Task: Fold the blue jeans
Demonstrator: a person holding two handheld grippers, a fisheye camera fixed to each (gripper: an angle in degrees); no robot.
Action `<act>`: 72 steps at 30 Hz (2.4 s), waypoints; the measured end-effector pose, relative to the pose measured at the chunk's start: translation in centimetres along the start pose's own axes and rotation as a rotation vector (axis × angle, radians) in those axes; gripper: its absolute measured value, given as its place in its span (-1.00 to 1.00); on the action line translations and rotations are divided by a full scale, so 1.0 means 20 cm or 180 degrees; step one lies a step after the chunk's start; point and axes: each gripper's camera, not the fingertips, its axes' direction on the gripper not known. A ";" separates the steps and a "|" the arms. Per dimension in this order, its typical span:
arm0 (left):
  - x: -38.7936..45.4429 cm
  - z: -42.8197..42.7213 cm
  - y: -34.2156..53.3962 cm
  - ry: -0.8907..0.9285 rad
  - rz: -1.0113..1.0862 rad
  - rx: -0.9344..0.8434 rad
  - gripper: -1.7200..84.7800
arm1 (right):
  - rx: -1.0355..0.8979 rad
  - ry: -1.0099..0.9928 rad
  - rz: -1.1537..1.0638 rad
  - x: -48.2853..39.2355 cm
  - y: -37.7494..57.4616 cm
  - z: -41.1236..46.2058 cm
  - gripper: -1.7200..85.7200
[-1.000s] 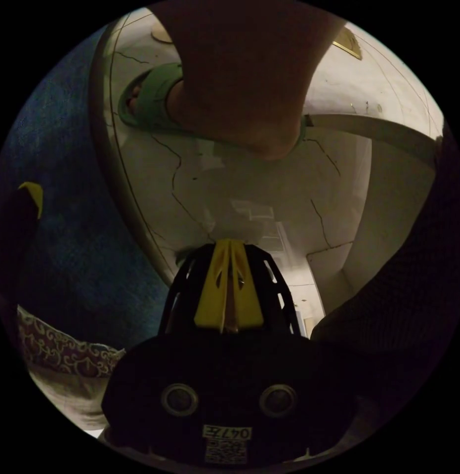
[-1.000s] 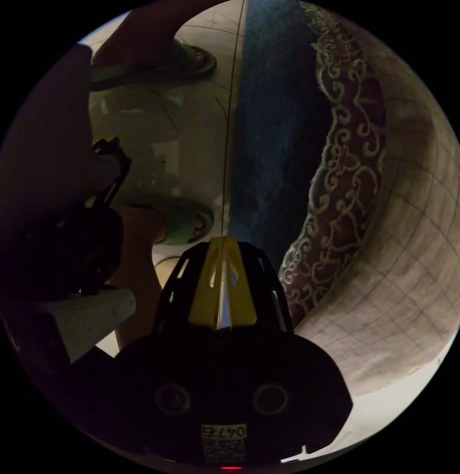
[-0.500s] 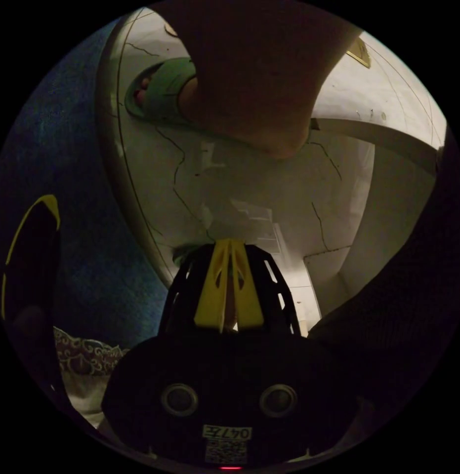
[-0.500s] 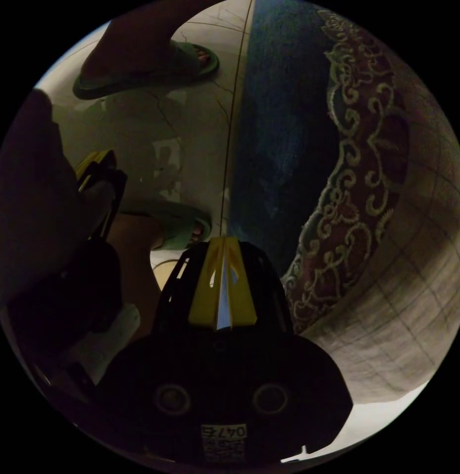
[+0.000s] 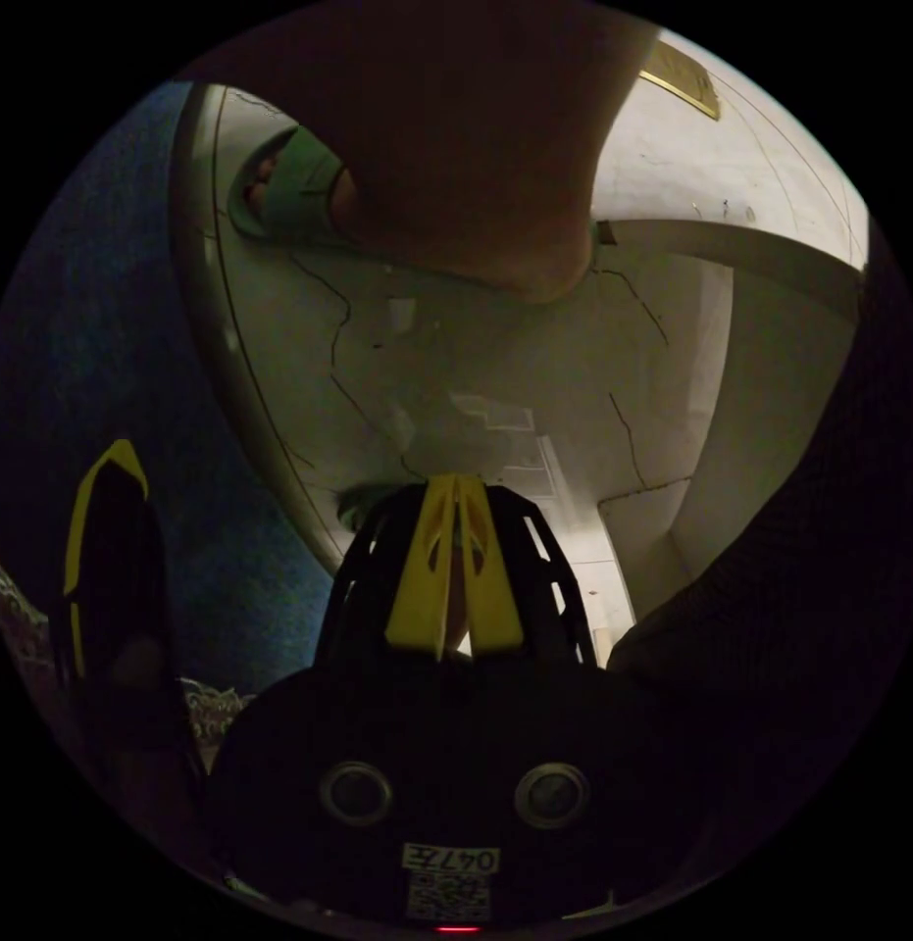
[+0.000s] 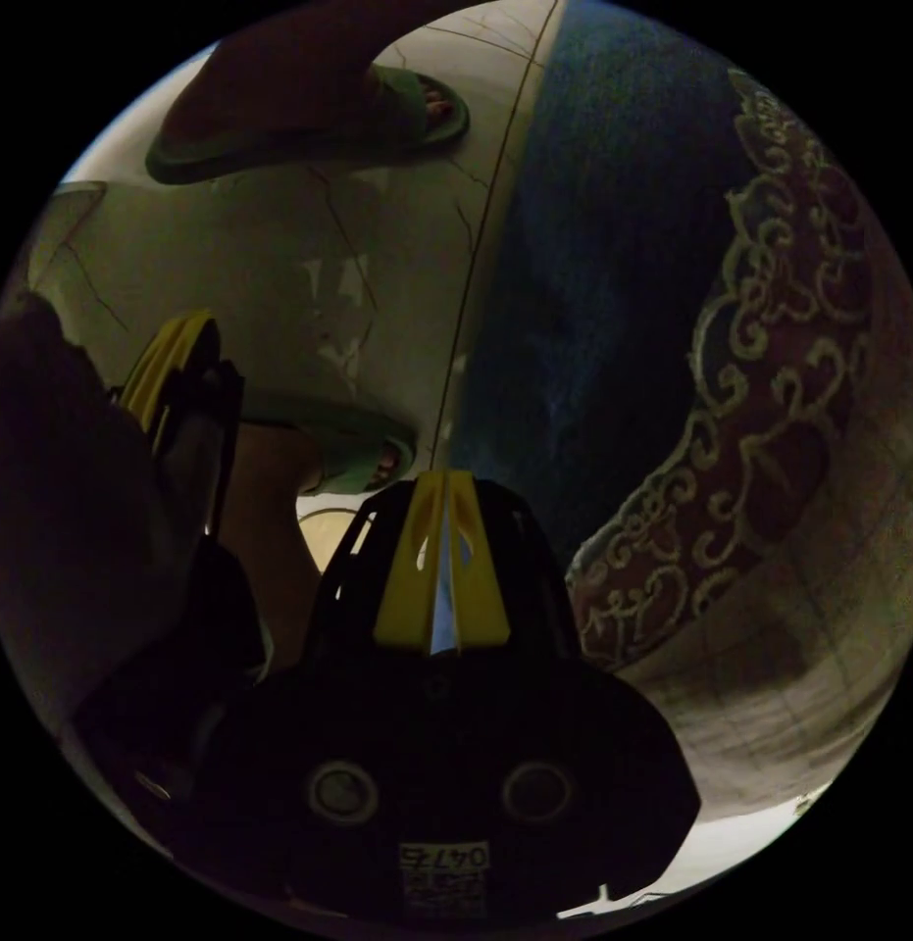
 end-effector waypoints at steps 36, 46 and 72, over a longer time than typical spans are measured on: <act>-0.02 0.30 0.06 0.0332 -0.0255 -0.0023 -0.98 | -0.0132 0.0206 -0.0500 -0.15 -0.09 0.05 -0.97; 0.01 0.35 0.05 0.0329 -0.0304 -0.0033 -0.98 | -0.0144 0.0238 -0.0570 -0.19 -0.06 0.06 -0.97; 0.01 0.55 0.07 0.0576 -0.0385 -0.0001 -0.98 | -0.0125 0.0149 -0.0759 -0.25 -0.05 0.07 -0.97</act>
